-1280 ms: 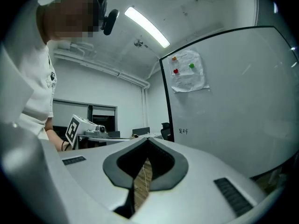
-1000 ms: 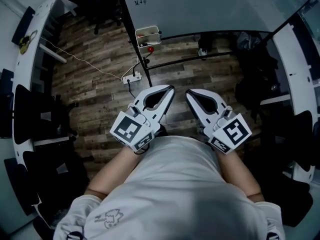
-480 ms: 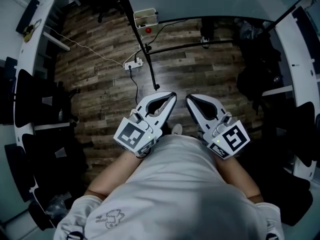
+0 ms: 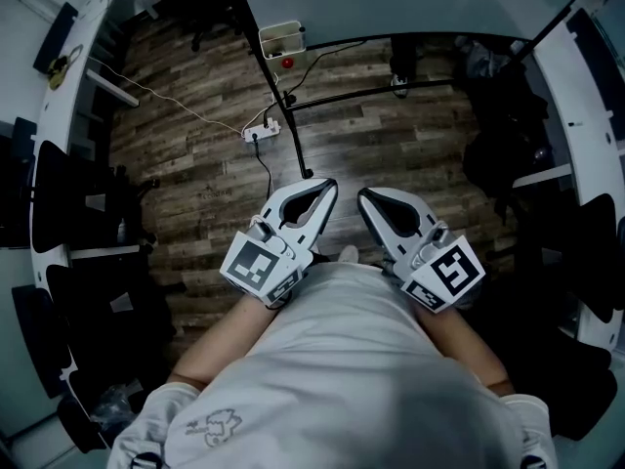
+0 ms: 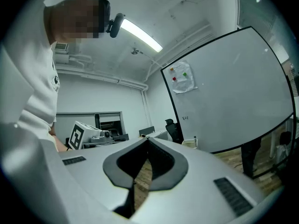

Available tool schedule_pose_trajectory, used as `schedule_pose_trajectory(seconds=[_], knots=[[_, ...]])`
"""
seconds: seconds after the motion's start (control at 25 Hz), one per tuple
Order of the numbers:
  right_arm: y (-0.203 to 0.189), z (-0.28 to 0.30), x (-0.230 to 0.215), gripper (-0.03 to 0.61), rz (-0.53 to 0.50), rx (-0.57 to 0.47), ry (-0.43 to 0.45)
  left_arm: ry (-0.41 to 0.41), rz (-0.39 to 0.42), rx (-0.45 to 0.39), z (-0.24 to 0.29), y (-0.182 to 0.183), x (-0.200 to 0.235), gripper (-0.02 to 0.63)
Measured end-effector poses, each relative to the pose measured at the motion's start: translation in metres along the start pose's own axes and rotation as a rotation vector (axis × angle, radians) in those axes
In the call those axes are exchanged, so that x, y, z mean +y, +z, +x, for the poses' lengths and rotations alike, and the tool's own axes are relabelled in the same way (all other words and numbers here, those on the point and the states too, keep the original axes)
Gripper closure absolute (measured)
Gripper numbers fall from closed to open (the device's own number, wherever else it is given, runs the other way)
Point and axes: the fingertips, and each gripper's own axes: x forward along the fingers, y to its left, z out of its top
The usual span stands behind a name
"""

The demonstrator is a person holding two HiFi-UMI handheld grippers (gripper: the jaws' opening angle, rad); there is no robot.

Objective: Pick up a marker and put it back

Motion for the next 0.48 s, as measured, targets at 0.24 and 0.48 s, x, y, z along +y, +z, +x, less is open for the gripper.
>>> schedule_pose_trajectory(seconds=[0.24, 0.48], knots=[[0.007, 0.003, 0.004, 0.568, -0.037, -0.011, -0.003, -0.001, 0.015, -0.006, -0.007, 0.004, -0.003, 0.609], [0.001, 0.006, 0.01, 0.568, -0.076, 0.008, -0.002, -0.004, 0.013, -0.004, -0.01, 0.003, -0.002, 0.609]])
